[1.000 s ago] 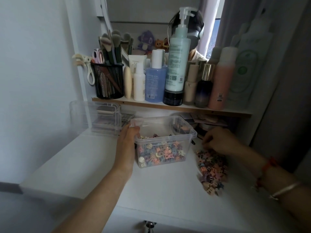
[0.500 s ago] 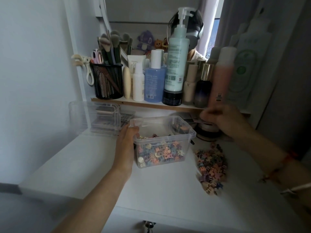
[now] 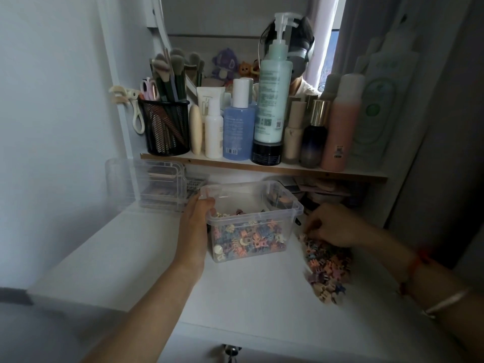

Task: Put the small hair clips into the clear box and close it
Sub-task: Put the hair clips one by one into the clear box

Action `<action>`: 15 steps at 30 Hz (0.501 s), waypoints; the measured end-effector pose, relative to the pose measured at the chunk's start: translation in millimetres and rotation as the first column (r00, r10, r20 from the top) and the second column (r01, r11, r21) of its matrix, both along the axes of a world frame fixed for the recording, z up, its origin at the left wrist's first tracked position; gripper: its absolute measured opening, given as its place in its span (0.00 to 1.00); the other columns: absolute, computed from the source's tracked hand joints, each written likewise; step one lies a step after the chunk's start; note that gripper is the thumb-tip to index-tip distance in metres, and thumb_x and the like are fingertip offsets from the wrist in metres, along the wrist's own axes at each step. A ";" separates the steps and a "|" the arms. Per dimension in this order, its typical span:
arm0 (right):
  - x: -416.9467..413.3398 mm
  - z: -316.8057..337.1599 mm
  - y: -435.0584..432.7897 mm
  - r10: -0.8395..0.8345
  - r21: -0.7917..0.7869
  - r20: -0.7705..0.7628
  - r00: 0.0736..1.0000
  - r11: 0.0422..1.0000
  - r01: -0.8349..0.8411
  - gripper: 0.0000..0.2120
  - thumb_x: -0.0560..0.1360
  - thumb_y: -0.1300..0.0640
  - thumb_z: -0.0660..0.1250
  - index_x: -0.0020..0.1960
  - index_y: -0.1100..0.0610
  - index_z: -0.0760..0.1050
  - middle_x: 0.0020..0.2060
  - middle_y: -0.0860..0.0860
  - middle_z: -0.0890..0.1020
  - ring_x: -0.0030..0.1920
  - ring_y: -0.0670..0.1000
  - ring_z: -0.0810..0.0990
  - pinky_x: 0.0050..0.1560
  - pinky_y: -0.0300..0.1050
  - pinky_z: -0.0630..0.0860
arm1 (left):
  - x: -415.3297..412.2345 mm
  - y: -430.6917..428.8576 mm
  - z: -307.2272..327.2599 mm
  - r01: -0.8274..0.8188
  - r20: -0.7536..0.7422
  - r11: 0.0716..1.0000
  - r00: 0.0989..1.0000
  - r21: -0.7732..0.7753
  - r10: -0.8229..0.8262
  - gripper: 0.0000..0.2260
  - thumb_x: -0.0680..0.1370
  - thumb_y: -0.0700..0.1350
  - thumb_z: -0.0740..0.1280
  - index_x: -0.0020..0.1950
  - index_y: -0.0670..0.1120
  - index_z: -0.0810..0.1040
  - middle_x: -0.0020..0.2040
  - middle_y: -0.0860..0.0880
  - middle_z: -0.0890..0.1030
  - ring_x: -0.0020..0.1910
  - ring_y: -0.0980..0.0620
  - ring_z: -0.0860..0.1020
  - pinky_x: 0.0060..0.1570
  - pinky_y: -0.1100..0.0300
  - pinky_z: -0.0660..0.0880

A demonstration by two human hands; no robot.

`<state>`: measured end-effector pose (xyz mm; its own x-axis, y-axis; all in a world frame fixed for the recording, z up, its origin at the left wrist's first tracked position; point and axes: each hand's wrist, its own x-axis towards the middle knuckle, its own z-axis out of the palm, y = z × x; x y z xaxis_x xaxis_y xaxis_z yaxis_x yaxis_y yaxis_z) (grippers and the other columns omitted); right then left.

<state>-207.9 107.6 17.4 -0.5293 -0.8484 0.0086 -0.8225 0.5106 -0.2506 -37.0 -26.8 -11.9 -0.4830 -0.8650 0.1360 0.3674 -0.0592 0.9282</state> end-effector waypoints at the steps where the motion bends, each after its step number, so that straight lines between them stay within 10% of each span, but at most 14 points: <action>1: -1.9 1.8 -0.4 -0.017 -0.013 -0.001 1.000 1.000 0.016 0.11 0.73 0.64 0.64 0.52 0.57 0.82 0.53 0.50 0.83 0.51 0.47 0.79 0.49 0.34 0.71 | -0.1 -0.6 -0.3 0.000 0.004 1.000 1.000 0.000 0.000 0.08 0.78 0.43 0.57 0.46 0.51 0.75 0.43 0.50 0.76 0.38 0.57 0.75 0.36 0.65 0.72; 5: -2.3 25.6 1.8 -0.082 -0.245 0.069 0.994 0.965 0.096 0.09 0.72 0.64 0.66 0.48 0.56 0.82 0.44 0.49 0.82 0.43 0.44 0.76 0.33 0.23 0.68 | 0.1 -0.8 -0.6 0.001 -0.002 1.000 1.000 0.001 -0.001 0.08 0.78 0.43 0.57 0.48 0.49 0.75 0.43 0.50 0.77 0.34 0.60 0.78 0.30 0.71 0.73; 9: 18.6 48.8 -4.9 0.184 -0.671 0.326 0.927 0.736 0.090 0.06 0.72 0.62 0.67 0.48 0.55 0.79 0.37 0.48 0.79 0.38 0.42 0.76 0.38 0.25 0.72 | 0.1 -0.4 -0.6 0.003 0.008 1.000 1.000 -0.004 -0.003 0.08 0.78 0.43 0.57 0.50 0.48 0.75 0.46 0.49 0.77 0.39 0.57 0.76 0.36 0.65 0.73; 15: 13.0 30.4 -5.4 -0.046 -0.505 0.089 0.995 0.859 0.084 0.06 0.74 0.62 0.65 0.50 0.56 0.78 0.41 0.46 0.78 0.40 0.43 0.74 0.39 0.30 0.67 | 0.1 -0.3 -0.3 -0.009 0.024 1.000 1.000 -0.020 0.009 0.07 0.78 0.43 0.58 0.45 0.50 0.74 0.41 0.50 0.74 0.37 0.56 0.73 0.36 0.63 0.69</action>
<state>-194.9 102.2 47.8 -0.5988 -0.7002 0.3888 -0.7619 0.3483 -0.5461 -36.9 -27.1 -12.2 -0.4786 -0.8665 0.1418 0.3452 -0.0371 0.9378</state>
